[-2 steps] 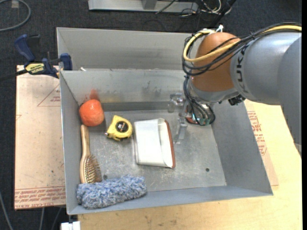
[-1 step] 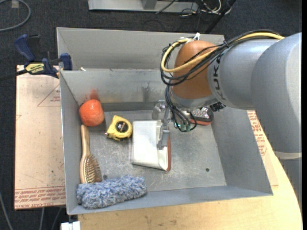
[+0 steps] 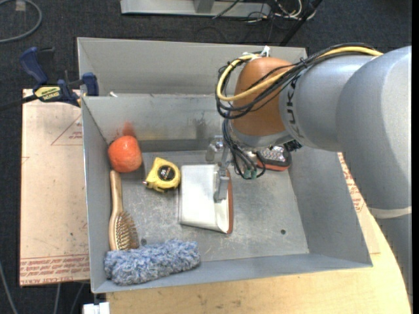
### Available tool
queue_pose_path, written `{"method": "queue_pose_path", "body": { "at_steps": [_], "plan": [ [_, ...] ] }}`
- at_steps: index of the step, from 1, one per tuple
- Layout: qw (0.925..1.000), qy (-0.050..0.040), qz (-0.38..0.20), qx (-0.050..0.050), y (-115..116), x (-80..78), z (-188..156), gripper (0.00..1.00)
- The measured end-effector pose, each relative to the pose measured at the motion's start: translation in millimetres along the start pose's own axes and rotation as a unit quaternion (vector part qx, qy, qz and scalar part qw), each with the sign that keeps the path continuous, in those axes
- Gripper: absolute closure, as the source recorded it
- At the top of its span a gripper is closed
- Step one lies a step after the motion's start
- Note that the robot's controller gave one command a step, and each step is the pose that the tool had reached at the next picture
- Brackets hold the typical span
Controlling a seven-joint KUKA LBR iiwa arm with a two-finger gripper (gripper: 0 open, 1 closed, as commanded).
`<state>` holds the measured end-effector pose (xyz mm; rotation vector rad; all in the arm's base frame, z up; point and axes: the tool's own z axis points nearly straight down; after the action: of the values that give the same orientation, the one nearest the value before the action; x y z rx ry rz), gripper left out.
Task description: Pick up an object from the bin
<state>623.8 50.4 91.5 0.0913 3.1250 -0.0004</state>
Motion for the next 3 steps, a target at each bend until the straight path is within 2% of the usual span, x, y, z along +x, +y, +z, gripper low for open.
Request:
{"method": "queue_pose_path", "body": {
  "at_steps": [1,2,3],
  "plan": [
    [0.9999,0.001,-0.011,-0.001,-15.2,8.8,10.5,0.0],
    [0.9705,-0.0033,-0.241,0.0,-60.3,-23.8,20.8,1.0],
    [0.9706,-0.0033,-0.241,0.0,-60.4,-23.8,20.8,1.0]
  ]
}}
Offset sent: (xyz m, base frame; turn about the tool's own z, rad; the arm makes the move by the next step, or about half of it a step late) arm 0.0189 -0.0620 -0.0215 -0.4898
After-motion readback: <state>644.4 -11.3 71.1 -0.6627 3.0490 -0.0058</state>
